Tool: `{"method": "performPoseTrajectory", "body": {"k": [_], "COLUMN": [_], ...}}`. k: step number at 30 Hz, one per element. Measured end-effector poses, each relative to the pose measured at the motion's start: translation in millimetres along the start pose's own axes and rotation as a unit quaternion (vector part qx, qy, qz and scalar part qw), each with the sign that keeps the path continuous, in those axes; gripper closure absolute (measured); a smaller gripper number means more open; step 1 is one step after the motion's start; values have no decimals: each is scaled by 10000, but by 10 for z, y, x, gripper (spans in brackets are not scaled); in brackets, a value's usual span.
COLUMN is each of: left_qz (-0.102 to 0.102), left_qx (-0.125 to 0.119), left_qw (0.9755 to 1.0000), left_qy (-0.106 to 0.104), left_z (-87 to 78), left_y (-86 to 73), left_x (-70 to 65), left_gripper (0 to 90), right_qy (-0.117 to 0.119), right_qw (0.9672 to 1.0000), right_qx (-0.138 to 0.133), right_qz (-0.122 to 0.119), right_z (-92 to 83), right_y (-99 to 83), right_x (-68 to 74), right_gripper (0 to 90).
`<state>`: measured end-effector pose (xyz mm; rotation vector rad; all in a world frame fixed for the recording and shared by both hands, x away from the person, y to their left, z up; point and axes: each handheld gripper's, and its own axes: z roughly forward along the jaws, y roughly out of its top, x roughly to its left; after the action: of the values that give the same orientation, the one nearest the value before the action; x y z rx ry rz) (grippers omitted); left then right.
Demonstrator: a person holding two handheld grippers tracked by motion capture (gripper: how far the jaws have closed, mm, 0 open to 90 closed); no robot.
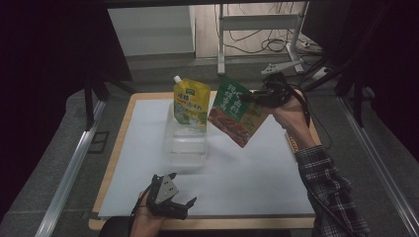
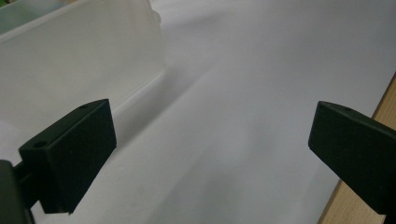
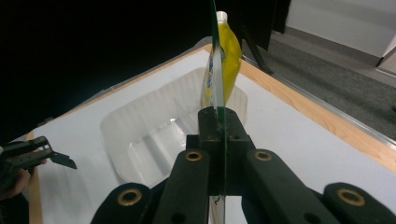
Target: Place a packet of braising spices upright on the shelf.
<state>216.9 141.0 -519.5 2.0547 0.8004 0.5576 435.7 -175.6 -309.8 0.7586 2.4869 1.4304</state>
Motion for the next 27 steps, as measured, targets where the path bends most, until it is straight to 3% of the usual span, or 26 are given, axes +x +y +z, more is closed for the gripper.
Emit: {"method": "performPoseTrajectory", "body": {"k": [12,27], "left_qz": [2,-110], "left_qx": [-19,-192], "left_qw": [10000,9998], "left_qy": [-1,28], "left_z": [-2,-49], "left_y": [2,6], "left_x": [2,36], "left_gripper": [6,0], "right_qy": [233,485], "right_qw": [9997,9986], "right_qx": [-1,85], "right_qz": [-80,-169], "right_z": [110,468], "right_y": [144,288], "right_x": [79,153], "right_gripper": [890,890]}}
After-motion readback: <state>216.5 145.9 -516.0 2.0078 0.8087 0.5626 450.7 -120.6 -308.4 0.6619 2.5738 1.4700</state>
